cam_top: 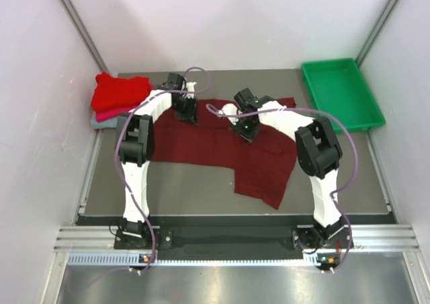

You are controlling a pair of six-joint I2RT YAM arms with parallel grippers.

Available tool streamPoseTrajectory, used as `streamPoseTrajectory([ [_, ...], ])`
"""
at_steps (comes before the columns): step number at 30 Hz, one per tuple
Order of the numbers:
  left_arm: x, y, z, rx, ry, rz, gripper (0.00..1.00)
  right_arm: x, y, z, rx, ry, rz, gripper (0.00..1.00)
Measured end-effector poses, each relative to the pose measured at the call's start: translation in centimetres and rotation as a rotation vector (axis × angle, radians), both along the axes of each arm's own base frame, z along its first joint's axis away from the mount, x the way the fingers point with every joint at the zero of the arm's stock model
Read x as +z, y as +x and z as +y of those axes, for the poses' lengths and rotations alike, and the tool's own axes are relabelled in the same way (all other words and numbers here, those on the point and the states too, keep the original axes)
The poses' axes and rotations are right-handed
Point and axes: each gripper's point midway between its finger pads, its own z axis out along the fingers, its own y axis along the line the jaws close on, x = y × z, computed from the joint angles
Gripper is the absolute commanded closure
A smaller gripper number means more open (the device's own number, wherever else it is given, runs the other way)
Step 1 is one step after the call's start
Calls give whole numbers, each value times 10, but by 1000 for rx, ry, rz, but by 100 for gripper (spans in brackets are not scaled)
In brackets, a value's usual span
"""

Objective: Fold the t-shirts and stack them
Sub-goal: Fold the tshirt

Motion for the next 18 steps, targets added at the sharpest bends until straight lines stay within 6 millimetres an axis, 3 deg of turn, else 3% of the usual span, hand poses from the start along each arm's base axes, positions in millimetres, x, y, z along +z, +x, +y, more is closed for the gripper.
streamPoseTrajectory([
  [11, 0, 0, 0, 0, 0, 0, 62, -11, -8, -8, 9, -31, 21, 71],
  [18, 0, 0, 0, 0, 0, 0, 62, -11, -7, -9, 11, -36, 17, 94],
])
